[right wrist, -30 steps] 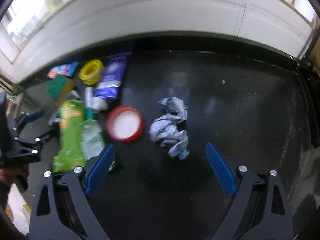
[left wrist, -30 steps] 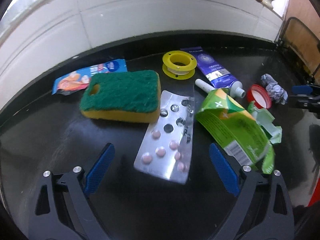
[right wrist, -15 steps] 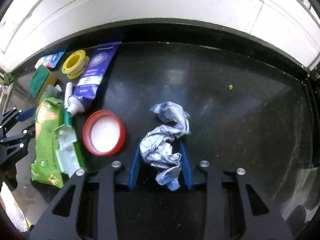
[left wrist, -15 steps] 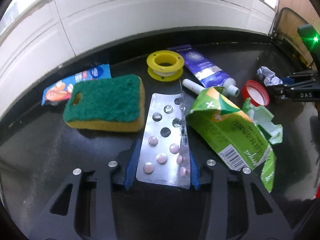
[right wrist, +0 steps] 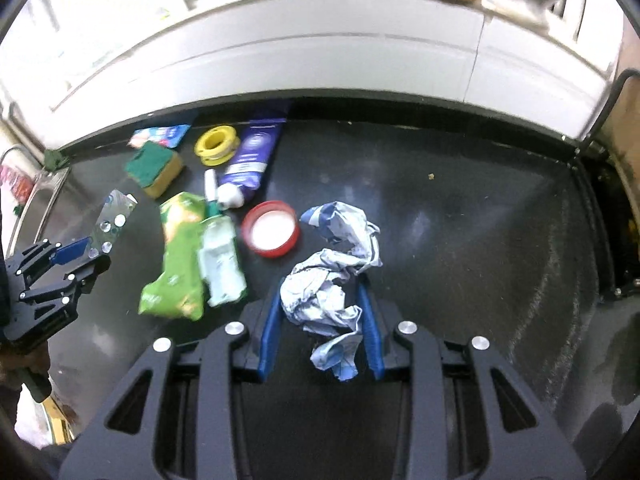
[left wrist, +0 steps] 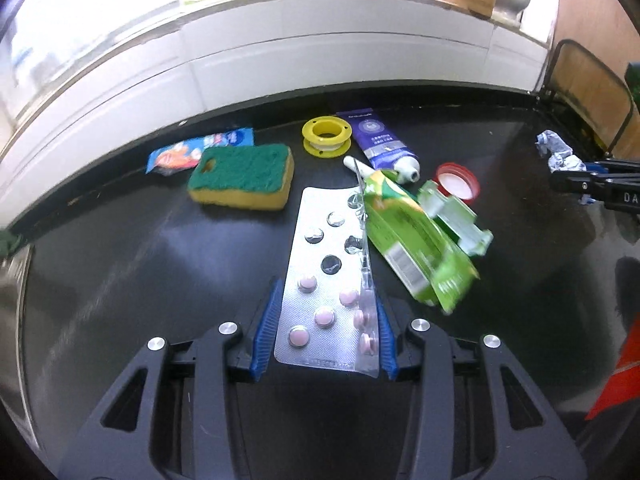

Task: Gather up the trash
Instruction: 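Grasp the pill blister pack with the left tool while the right tool grasps the crumpled tissue, then carry the blister pack and tissue over the black bin and release both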

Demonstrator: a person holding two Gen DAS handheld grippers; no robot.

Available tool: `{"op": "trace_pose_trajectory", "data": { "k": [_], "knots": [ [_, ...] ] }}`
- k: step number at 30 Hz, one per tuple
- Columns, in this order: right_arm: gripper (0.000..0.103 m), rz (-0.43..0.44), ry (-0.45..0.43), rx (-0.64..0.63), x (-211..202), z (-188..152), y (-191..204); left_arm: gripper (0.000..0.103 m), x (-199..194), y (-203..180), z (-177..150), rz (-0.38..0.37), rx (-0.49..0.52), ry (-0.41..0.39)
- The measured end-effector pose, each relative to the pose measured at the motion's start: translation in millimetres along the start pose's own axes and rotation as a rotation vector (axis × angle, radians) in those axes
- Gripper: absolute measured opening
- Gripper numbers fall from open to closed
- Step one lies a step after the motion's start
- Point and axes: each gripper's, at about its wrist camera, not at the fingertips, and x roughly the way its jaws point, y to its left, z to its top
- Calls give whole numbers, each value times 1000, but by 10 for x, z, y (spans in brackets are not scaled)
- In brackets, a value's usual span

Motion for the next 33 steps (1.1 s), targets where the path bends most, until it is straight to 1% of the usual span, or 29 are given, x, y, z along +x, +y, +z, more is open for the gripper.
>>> {"op": "trace_pose_trajectory", "data": {
  "k": [4,8,13,15,17,21,23,26,28,31,33],
  "knots": [
    [35,-5,-23,14,-196,-147,3,42,-168,-16,-163,-6,-5,5],
    [35,-20,-24,41,-255,-245,40,42,-188,45,-235,-20,-32,17],
    [36,-30,-17,38,-248,-294,136,42,-303,112,-255,-7,-31,-7],
    [36,-19,-24,28,-280,-266,220,42,-386,170,-265,6,-45,-19],
    [35,2,-38,-14,-332,-207,415,42,-517,248,-299,23,-65,-38],
    [36,77,-72,-112,-409,-28,933,42,-873,517,-442,76,-140,-80],
    [36,144,-90,-188,-435,82,1342,42,-1060,685,-576,117,-188,-97],
    [36,231,-91,-306,-399,150,1946,42,-1395,1020,-958,215,-284,-117],
    [36,297,-69,-390,-338,133,2406,42,-1568,1214,-1220,269,-350,-116],
    [36,401,-32,-533,-293,-30,3166,42,-1850,1503,-1725,364,-462,-102],
    [36,472,8,-628,-269,-225,3669,42,-2023,1665,-2086,421,-543,-88]
  ]
}}
